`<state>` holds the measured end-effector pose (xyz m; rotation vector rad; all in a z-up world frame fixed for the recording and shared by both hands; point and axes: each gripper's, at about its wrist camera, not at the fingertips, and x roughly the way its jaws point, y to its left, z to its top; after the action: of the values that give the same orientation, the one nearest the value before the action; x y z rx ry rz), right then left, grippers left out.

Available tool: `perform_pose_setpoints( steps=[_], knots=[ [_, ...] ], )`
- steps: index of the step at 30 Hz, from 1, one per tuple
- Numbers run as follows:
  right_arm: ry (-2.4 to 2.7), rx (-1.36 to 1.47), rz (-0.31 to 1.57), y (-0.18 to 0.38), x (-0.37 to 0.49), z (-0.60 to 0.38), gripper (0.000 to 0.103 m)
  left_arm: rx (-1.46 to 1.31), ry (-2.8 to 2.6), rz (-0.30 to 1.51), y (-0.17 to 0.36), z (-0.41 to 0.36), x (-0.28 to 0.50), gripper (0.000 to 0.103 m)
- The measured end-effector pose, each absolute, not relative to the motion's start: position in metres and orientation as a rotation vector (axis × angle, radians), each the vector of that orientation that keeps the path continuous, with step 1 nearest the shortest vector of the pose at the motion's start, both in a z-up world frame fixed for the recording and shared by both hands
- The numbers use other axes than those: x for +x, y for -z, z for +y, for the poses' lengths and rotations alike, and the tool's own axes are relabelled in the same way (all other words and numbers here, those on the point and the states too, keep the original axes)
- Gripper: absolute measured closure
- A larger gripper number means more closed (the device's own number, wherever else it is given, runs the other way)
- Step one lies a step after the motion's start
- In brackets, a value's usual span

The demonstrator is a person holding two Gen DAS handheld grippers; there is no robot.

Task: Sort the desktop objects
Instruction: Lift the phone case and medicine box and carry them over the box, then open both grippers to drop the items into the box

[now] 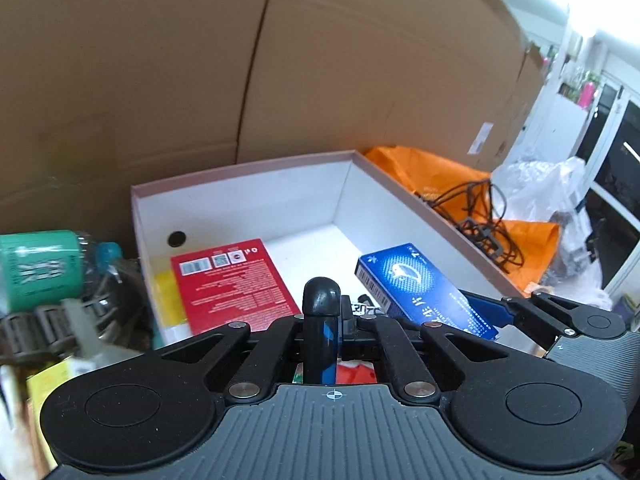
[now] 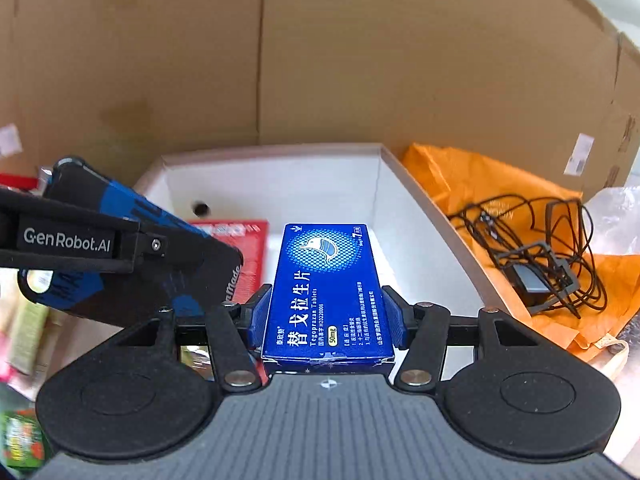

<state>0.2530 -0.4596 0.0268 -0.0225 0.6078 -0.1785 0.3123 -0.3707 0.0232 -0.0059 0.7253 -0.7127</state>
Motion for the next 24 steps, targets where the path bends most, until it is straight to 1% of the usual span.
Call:
perform_pose_setpoints(
  steps=[5, 11, 12, 13, 14, 15, 16, 17, 18, 20, 21, 22, 23, 24],
  knots=[
    [0.181, -0.074, 0.666, -0.017, 0.274, -0.470, 0.041, 0.007, 0.702, 0.729, -0.016, -0.390, 0.328, 0.103],
    [0.175, -0.062, 0.710, -0.016, 0.289, -0.481, 0.041, 0.042, 0.697, 0.710, -0.016, -0.409, 0.340, 0.103],
    [0.166, -0.063, 0.719, -0.016, 0.289, -0.481, 0.041, 0.046, 0.697, 0.707, -0.015, -0.411, 0.340, 0.099],
    [0.165, -0.068, 0.724, -0.016, 0.289, -0.481, 0.041, 0.048, 0.697, 0.705, -0.015, -0.413, 0.341, 0.079],
    [0.171, -0.075, 0.722, -0.017, 0.287, -0.480, 0.036, 0.046, 0.695, 0.706, -0.014, -0.413, 0.340, 0.076],
    [0.178, -0.082, 0.714, -0.017, 0.286, -0.480, 0.028, 0.038, 0.689, 0.706, -0.014, -0.413, 0.340, 0.054],
    [0.191, -0.084, 0.700, -0.019, 0.283, -0.479, 0.013, 0.024, 0.691, 0.702, -0.014, -0.412, 0.339, 0.029],
    [0.201, -0.084, 0.681, -0.022, 0.277, -0.477, 0.009, 0.008, 0.691, 0.686, -0.015, -0.409, 0.337, 0.020],
    [0.197, -0.086, 0.671, -0.024, 0.273, -0.476, 0.009, -0.005, 0.677, 0.663, -0.016, -0.406, 0.335, 0.011],
    [0.178, -0.074, 0.675, -0.025, 0.272, -0.477, 0.009, -0.017, 0.654, 0.625, -0.020, -0.401, 0.330, 0.005],
    [0.171, -0.067, 0.675, -0.025, 0.270, -0.477, 0.009, -0.019, 0.655, 0.617, -0.022, -0.398, 0.329, 0.000],
    [0.166, -0.062, 0.676, -0.025, 0.271, -0.477, 0.007, -0.025, 0.661, 0.611, -0.024, -0.396, 0.328, 0.000],
    [0.165, -0.059, 0.675, -0.024, 0.271, -0.477, 0.003, -0.031, 0.665, 0.605, -0.026, -0.393, 0.327, 0.000],
    [0.166, -0.059, 0.669, -0.024, 0.269, -0.477, 0.002, -0.034, 0.666, 0.602, -0.028, -0.391, 0.327, 0.000]
  ],
)
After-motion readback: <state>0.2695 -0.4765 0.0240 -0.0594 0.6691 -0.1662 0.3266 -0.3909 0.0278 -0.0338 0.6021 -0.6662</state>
